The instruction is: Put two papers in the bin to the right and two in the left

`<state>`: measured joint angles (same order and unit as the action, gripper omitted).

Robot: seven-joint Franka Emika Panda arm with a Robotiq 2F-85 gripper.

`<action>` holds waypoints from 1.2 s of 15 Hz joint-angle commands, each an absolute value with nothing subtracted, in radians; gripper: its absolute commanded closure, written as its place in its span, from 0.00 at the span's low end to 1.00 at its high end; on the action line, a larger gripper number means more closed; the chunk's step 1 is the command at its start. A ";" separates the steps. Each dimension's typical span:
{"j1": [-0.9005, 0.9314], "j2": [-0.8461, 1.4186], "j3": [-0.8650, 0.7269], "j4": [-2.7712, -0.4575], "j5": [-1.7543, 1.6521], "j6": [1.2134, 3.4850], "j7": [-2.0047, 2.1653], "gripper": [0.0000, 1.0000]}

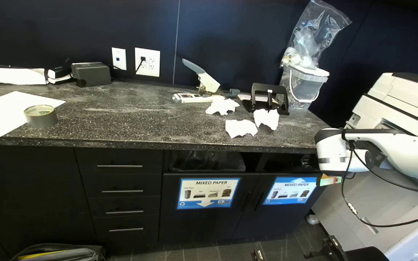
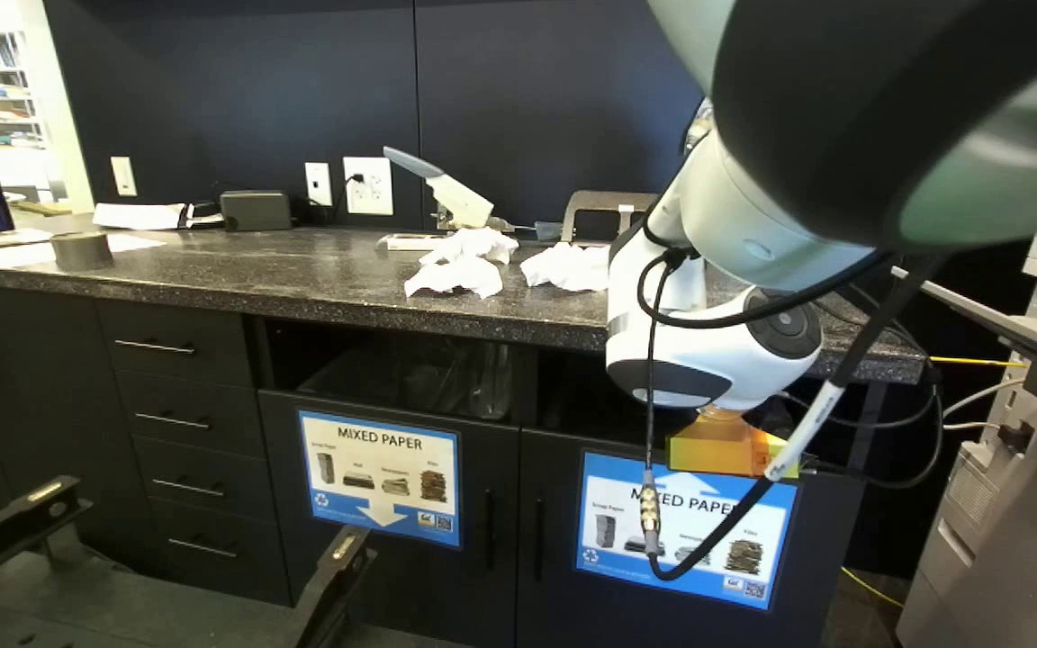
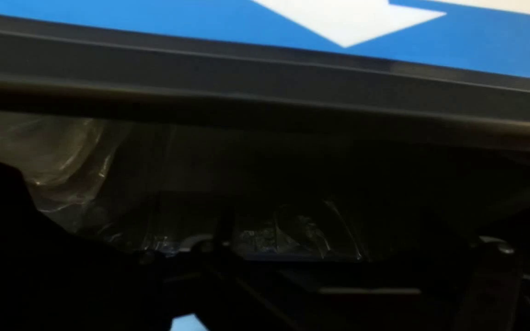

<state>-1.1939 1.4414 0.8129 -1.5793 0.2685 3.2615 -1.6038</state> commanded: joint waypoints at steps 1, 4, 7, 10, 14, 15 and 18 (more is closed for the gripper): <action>-1.114 1.247 0.670 -1.732 0.273 3.362 -1.345 0.00; -1.030 1.086 0.541 -1.870 0.283 3.386 -1.150 0.00; -0.961 0.930 0.484 -2.020 0.395 3.334 -1.135 0.00; -0.808 0.777 0.357 -2.153 0.363 3.258 -0.941 0.00; -0.525 0.573 0.135 -2.323 0.334 3.160 -0.670 0.00; -0.456 0.523 0.087 -2.362 0.313 3.122 -0.602 0.00; -0.267 0.404 -0.019 -2.422 0.191 3.002 -0.383 0.00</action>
<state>-0.4281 0.5650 0.0818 -2.3140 0.2823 3.0972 -0.5775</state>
